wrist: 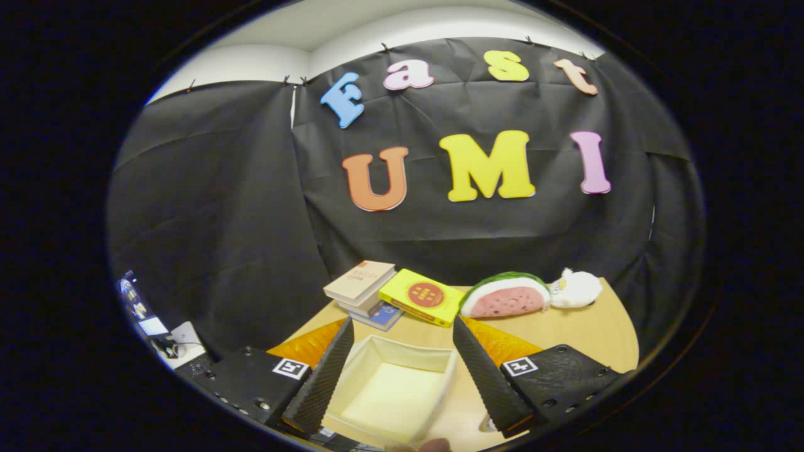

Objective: Open the storage box then place both shoes into the box .Put the left shoe in first, then the right shoe, with the right side of both shoes facing outward in a uniform manner.

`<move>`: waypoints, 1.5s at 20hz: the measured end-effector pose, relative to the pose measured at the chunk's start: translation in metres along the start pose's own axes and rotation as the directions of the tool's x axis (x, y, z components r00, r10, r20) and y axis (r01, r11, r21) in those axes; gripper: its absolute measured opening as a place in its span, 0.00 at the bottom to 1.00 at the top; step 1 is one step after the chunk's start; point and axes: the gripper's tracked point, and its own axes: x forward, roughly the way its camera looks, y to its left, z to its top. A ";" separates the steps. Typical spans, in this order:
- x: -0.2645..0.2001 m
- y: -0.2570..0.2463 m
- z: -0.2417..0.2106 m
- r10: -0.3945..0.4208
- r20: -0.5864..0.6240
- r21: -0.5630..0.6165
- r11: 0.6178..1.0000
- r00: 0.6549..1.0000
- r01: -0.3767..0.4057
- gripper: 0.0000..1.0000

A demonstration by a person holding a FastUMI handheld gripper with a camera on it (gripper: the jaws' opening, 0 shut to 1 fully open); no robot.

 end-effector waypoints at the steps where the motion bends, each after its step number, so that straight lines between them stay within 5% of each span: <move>1: -0.006 -0.021 -0.003 -0.025 -0.003 0.009 1.000 1.000 0.025 0.96; 9: -0.012 -0.151 -0.095 -0.158 -0.157 0.127 0.976 0.975 0.179 0.96; 17: 0.031 -0.197 -0.219 -0.164 -0.413 0.171 0.952 0.896 0.253 0.96; 24: 0.053 -0.214 -0.275 -0.177 -0.562 0.144 0.941 0.808 0.306 0.95; 27: 0.060 -0.217 -0.292 -0.151 -0.615 0.177 0.930 0.774 0.322 0.76; 30: 0.068 -0.221 -0.300 -0.129 -0.639 0.205 0.922 0.759 0.330 0.77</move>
